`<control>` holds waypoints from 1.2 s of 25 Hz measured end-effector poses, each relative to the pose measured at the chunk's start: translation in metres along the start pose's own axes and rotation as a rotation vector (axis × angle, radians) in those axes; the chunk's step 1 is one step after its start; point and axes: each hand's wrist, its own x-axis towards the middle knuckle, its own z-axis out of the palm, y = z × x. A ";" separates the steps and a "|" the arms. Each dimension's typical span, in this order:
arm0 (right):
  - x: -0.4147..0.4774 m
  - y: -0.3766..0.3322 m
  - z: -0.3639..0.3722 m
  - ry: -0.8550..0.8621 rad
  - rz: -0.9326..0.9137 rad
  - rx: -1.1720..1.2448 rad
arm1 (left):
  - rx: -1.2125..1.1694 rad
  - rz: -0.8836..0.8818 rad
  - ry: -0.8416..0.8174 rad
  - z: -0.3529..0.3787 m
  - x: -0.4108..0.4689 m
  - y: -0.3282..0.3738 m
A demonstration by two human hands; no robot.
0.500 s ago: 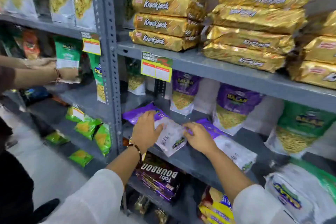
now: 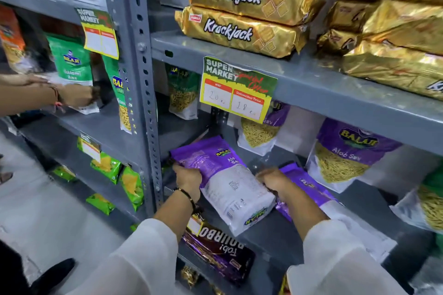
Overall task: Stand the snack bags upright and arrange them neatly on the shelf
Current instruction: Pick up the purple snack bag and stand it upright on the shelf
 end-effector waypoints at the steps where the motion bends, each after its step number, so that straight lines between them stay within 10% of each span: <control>1: -0.002 0.000 0.000 -0.041 0.034 0.051 | -0.061 0.031 0.036 0.002 0.008 -0.004; 13: -0.028 0.003 -0.004 0.114 -0.069 0.448 | -0.345 0.425 -0.603 -0.010 -0.010 0.081; 24: -0.074 0.015 0.036 -0.016 -0.104 0.588 | -0.144 0.477 -0.620 -0.019 -0.026 0.063; 30: -0.067 0.002 0.049 -0.129 -0.178 0.630 | -0.333 0.487 -0.341 -0.009 -0.064 0.048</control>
